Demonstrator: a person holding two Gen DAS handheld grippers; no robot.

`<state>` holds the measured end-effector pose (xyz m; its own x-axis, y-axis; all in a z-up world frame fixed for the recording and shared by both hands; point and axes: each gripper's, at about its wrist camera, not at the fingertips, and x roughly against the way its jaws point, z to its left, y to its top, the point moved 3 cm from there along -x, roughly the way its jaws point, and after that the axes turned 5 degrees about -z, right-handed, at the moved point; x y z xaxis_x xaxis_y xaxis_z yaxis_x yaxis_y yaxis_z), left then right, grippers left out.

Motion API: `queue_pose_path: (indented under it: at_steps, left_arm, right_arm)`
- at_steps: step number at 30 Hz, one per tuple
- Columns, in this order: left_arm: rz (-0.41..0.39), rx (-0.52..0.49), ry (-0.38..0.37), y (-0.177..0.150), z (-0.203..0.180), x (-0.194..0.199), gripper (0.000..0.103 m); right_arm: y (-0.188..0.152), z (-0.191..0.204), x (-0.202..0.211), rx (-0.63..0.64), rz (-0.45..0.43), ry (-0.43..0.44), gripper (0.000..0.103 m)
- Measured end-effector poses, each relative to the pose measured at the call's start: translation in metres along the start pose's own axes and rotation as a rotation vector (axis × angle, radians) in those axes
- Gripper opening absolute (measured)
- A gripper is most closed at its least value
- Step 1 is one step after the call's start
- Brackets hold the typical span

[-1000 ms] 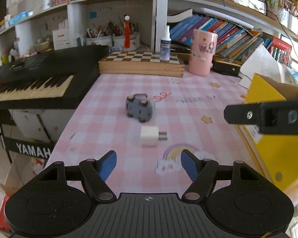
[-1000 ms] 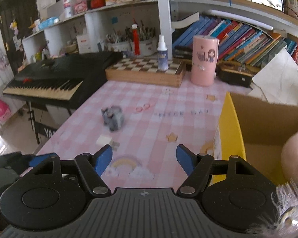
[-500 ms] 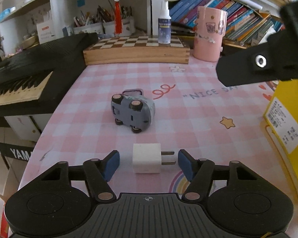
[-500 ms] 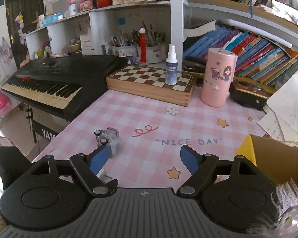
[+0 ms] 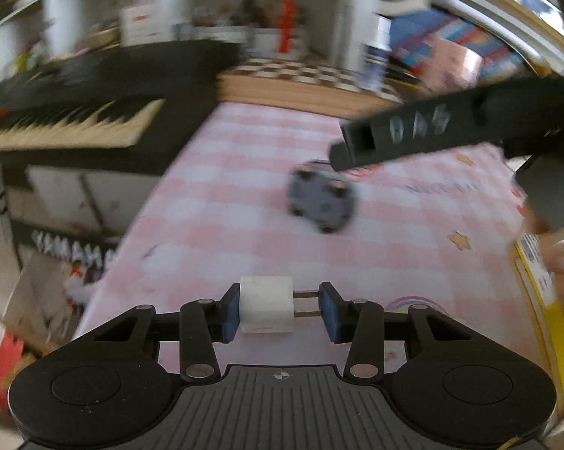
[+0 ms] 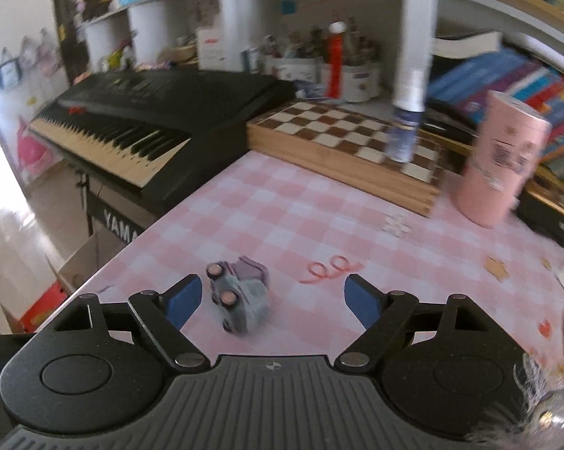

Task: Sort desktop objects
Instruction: 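Grasp the white plug with the left tool while the right tool grasps the grey toy car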

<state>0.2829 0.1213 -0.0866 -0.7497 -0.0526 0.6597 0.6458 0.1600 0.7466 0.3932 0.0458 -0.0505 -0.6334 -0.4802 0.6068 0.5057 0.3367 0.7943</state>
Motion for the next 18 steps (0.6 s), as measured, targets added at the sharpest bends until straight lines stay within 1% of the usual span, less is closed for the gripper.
queue_pose_path:
  at_steps: [3, 5, 6, 7, 9, 10, 11, 12, 13, 14, 15, 18]
  left_arm:
    - [-0.009, 0.062, 0.051, -0.002, 0.016, 0.012, 0.042]
    - [-0.012, 0.096, 0.073, -0.001, 0.025, 0.018, 0.042]
    - [-0.011, 0.11, 0.079, -0.002, 0.029, 0.02, 0.042]
    - [-0.003, 0.122, 0.083, -0.003, 0.031, 0.02, 0.042]
    - [0.008, 0.129, 0.09, -0.006, 0.034, 0.021, 0.042]
    - [0.009, 0.128, 0.089, -0.007, 0.033, 0.021, 0.042]
    - [0.01, 0.127, 0.089, -0.008, 0.032, 0.022, 0.042]
    - [0.01, 0.125, 0.089, -0.007, 0.031, 0.022, 0.042]
    - [0.008, 0.121, 0.087, -0.006, 0.03, 0.023, 0.042]
    - [0.005, 0.117, 0.087, -0.005, 0.029, 0.023, 0.042]
    - [0.002, 0.113, 0.086, -0.003, 0.029, 0.023, 0.042]
    - [-0.019, 0.098, 0.078, 0.0, 0.028, 0.027, 0.042]
  right_arm:
    - [0.0, 0.008, -0.028, 0.048, 0.039, 0.019, 0.083]
    - [-0.003, 0.012, -0.045, 0.092, 0.07, 0.014, 0.082]
    - [-0.006, 0.014, -0.054, 0.127, 0.087, 0.003, 0.079]
    - [-0.009, 0.016, -0.061, 0.153, 0.101, 0.0, 0.079]
    - [-0.013, 0.017, -0.069, 0.165, 0.124, 0.009, 0.074]
    - [-0.014, 0.015, -0.072, 0.155, 0.128, 0.022, 0.074]
    - [-0.016, 0.015, -0.073, 0.141, 0.129, 0.035, 0.07]
    - [-0.016, 0.014, -0.073, 0.129, 0.122, 0.05, 0.061]
    - [-0.016, 0.014, -0.072, 0.125, 0.118, 0.065, 0.055]
    - [-0.015, 0.015, -0.072, 0.121, 0.115, 0.087, 0.044]
    - [-0.015, 0.016, -0.071, 0.121, 0.113, 0.098, 0.043]
    - [-0.016, 0.018, -0.068, 0.122, 0.114, 0.093, 0.043]
